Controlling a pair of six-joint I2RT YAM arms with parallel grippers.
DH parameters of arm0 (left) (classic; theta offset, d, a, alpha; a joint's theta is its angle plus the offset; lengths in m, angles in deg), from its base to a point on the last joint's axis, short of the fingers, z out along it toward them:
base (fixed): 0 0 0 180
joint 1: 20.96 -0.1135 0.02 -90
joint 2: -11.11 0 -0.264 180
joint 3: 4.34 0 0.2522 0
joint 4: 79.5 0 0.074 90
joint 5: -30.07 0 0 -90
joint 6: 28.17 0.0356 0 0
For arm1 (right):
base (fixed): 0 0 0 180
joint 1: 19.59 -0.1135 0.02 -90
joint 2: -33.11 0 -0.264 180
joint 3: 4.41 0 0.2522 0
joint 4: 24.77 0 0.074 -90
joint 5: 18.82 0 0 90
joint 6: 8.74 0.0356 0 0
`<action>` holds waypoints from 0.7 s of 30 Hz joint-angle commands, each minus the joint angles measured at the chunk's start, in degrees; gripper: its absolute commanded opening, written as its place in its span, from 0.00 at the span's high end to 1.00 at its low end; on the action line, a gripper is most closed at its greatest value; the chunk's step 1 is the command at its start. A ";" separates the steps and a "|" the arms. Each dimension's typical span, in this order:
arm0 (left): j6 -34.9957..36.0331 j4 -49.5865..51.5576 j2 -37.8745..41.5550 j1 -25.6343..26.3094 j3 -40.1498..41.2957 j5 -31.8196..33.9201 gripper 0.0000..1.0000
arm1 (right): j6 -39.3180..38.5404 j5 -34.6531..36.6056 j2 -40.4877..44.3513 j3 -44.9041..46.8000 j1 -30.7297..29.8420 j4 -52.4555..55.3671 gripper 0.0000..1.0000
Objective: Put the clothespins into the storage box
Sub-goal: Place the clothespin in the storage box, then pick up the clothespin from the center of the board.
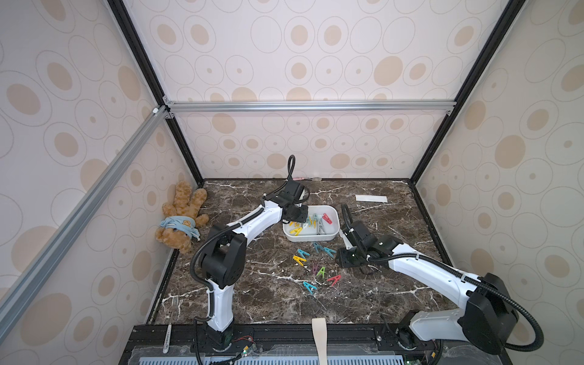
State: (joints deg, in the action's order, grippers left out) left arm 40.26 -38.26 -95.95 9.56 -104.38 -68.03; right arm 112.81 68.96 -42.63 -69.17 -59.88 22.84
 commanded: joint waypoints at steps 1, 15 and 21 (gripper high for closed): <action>-1.53 -5.94 7.27 -0.26 7.47 -0.40 0.59 | 7.11 4.35 1.00 2.52 -3.87 1.75 0.55; -3.69 -11.66 19.18 -1.06 22.10 0.81 0.56 | 15.93 -0.90 -9.66 5.16 -6.67 -4.98 0.54; -3.42 -12.60 19.18 -2.13 22.99 -0.39 0.56 | 16.77 -0.52 -12.80 4.64 -6.72 -4.92 0.57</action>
State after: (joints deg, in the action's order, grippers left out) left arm 36.77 -49.45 -78.44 8.27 -81.85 -68.32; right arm 127.76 68.15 -54.15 -63.64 -66.16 17.57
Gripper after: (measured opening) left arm 0.436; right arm 0.439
